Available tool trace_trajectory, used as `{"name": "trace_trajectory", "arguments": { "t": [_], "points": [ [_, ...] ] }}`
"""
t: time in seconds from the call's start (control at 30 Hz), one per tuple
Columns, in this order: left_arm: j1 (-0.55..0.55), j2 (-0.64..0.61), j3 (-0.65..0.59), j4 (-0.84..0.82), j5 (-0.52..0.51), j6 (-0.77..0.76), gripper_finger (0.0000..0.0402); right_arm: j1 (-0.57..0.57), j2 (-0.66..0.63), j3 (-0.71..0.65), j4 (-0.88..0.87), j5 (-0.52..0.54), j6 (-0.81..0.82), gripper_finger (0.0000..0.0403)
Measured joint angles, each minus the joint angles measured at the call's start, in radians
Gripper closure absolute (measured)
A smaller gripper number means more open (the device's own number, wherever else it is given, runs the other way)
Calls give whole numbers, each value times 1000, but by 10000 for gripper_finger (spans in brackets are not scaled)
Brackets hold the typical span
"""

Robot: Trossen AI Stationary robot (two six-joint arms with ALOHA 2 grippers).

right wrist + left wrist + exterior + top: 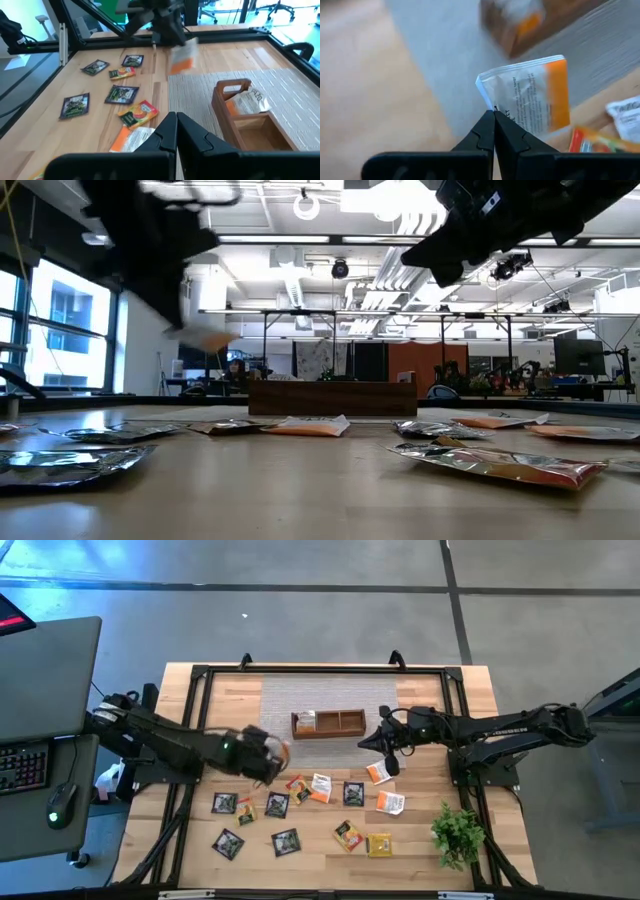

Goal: Pick & Place Tea
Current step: Put the orange tea bag into the left section of the wooden organizer

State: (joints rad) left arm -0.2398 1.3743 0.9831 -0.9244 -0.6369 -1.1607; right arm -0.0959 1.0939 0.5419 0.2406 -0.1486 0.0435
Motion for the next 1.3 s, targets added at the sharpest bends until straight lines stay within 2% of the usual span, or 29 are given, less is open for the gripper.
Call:
{"name": "trace_trajectory", "arguments": {
  "t": [0.13,0.23,0.33,0.43,0.63,0.8,1.1,1.3],
  "points": [
    [140,7,83,130,-5,470,401,0,0,0,25,0,-15,402],
    [242,6,117,288,-8,769,401,-1,0,0,36,0,-29,402],
    [323,9,120,423,-5,1020,401,-3,0,0,53,0,-52,402],
    [360,42,122,458,-8,1208,401,-3,0,0,57,0,-70,402],
    [342,121,120,442,-20,1399,401,-3,0,0,56,0,-105,402],
    [314,222,119,447,-177,1501,401,-3,0,0,56,0,-112,402],
    [315,300,120,453,-110,1509,401,-3,0,0,49,0,-114,402],
    [316,300,120,454,-105,1635,391,-3,0,0,49,0,-114,402]
  ]
}}
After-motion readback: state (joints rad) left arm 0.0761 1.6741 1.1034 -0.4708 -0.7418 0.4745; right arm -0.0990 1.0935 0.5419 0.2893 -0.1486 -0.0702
